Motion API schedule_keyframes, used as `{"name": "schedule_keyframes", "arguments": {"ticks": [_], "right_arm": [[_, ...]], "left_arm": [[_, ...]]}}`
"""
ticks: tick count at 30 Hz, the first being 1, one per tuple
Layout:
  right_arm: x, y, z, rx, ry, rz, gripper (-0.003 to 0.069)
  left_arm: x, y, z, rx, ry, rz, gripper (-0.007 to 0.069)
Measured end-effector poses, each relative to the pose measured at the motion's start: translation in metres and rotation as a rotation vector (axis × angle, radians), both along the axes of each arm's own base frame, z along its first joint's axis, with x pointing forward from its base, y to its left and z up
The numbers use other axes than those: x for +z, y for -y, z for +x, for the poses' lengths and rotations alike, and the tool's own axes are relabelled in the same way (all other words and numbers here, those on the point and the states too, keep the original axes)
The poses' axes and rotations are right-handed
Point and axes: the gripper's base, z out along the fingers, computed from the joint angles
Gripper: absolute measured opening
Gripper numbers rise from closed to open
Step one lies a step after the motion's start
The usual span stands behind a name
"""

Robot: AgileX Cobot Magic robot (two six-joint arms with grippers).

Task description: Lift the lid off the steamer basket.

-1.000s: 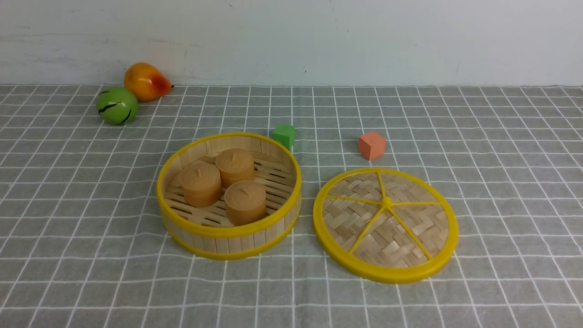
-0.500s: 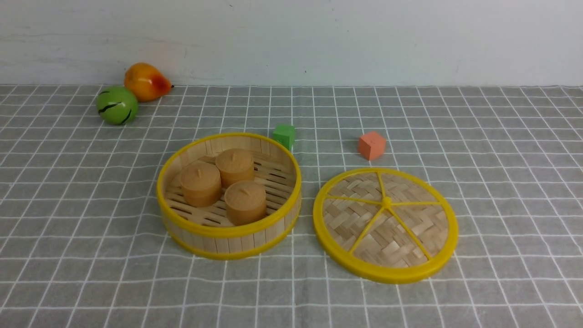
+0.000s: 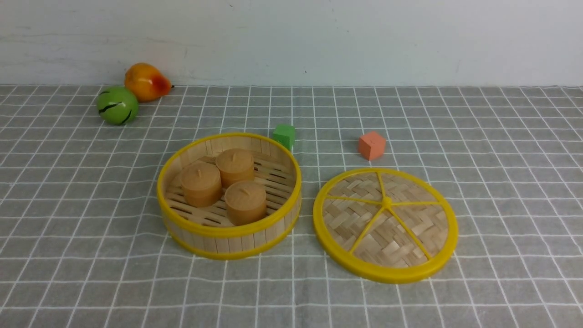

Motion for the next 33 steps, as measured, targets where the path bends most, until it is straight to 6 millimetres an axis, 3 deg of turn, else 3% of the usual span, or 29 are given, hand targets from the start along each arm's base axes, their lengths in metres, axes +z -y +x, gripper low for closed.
{"name": "schedule_keyframes", "arguments": {"ticks": [33], "right_arm": [[0.0, 0.0, 0.0, 0.0, 0.0, 0.0, 0.0241]], "left_arm": [[0.0, 0.0, 0.0, 0.0, 0.0, 0.0, -0.0001]]}}
